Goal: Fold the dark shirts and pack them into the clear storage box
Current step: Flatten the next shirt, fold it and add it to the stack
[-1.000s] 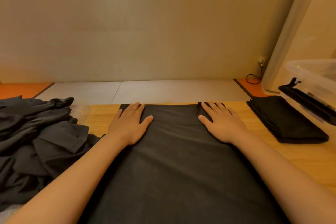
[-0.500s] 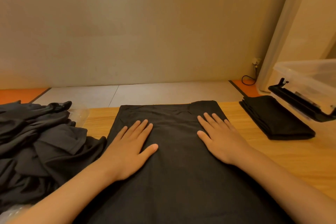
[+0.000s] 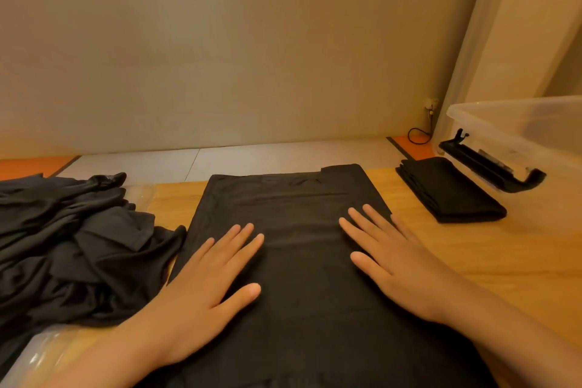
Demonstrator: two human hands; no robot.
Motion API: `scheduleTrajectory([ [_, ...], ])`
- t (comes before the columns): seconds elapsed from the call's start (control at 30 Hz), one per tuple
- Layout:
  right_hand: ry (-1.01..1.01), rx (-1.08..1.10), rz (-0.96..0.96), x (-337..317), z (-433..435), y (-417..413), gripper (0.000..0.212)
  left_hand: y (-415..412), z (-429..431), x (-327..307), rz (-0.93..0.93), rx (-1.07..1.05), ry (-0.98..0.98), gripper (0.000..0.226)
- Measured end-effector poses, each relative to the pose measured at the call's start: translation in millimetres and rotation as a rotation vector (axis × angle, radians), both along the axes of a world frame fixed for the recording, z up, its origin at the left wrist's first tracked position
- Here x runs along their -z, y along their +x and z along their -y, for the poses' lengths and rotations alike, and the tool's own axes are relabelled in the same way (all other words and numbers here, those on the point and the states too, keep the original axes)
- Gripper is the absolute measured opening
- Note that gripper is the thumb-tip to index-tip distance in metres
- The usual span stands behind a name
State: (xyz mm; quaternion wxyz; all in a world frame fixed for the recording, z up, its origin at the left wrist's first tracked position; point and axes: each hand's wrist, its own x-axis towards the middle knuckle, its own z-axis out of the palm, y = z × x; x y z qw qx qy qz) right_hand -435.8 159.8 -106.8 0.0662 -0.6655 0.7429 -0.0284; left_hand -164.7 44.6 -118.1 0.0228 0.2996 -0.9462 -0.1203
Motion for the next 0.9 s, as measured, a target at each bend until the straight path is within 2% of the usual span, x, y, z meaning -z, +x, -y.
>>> scheduleTrajectory([
  [0.1, 0.025, -0.052, 0.036, -1, -21, 14, 0.055, 12, -18, 1, 0.031, 0.063, -0.018, 0.069],
  [0.23, 0.057, -0.097, 0.075, 0, -39, 30, 0.083, 23, -34, -5, 0.001, 0.061, 0.025, 0.066],
  [0.3, 0.066, -0.088, 0.053, 5, -47, 30, 0.088, 31, -41, -2, 0.039, 0.073, 0.03, 0.069],
  [0.4, 0.046, -0.058, 0.031, 4, -60, 24, 0.088, 46, -51, 2, 0.04, 0.096, 0.004, 0.077],
  [0.5, 0.041, -0.096, 0.06, -1, -84, 31, 0.082, 62, -67, 2, -0.029, 0.11, 0.045, 0.072],
  [0.63, 0.075, -0.17, 0.038, 3, -116, 45, 0.07, 78, -93, 8, -0.022, 0.196, -0.005, 0.066],
  [0.77, -0.088, -0.212, 0.056, -1, -137, 43, 0.057, 92, -107, -3, -0.06, 0.174, -0.006, 0.082],
  [0.83, -0.126, -0.271, 0.087, -3, -150, 39, 0.064, 103, -108, -5, -0.054, 0.22, -0.145, 0.094],
  [0.9, -0.078, -0.348, 0.036, 0, -162, 30, 0.083, 116, -104, -3, 0.061, 0.256, -0.267, 0.104],
])
